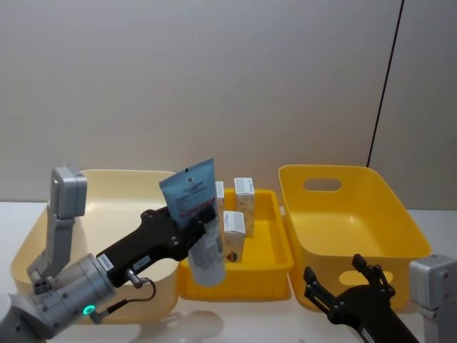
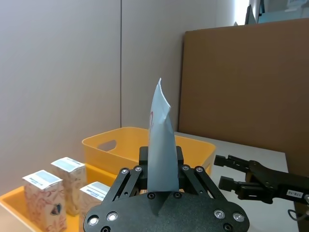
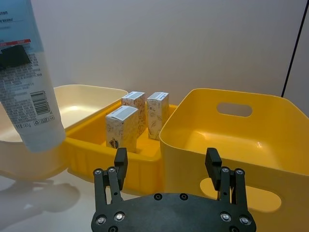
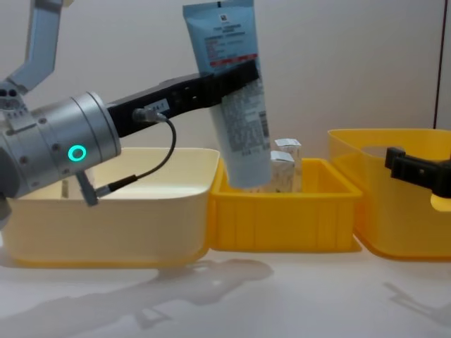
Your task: Bimanual collaborative sorting of washing and personal care products
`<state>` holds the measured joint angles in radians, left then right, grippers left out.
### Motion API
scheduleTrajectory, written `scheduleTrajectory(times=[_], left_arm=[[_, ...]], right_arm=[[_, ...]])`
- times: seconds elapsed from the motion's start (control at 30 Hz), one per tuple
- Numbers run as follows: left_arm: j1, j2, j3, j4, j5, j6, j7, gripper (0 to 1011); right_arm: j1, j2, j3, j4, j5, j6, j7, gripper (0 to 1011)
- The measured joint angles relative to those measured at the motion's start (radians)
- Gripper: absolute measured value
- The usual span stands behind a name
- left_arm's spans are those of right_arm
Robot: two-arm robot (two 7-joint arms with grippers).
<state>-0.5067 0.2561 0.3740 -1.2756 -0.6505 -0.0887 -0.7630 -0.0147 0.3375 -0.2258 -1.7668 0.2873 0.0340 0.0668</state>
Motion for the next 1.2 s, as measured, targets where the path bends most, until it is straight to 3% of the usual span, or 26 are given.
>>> scheduleTrajectory(times=[0.37, 0.87, 1.2], left_arm=[[-0.002, -0.011, 0.018, 0.01, -0.009, -0.009, -0.018, 271], [-0.004, -0.016, 0.027, 0.015, -0.013, -0.014, -0.026, 272], [-0.004, -0.016, 0.028, 0.016, -0.014, -0.015, -0.028, 272]], right_arm=[[-0.003, 0.003, 0.003, -0.009, 0.015, 0.003, 0.024, 1001], [-0.007, 0.03, 0.003, -0.071, 0.117, 0.041, 0.157, 1001], [0.016, 0.052, -0.029, -0.114, 0.176, 0.094, 0.241, 1001]])
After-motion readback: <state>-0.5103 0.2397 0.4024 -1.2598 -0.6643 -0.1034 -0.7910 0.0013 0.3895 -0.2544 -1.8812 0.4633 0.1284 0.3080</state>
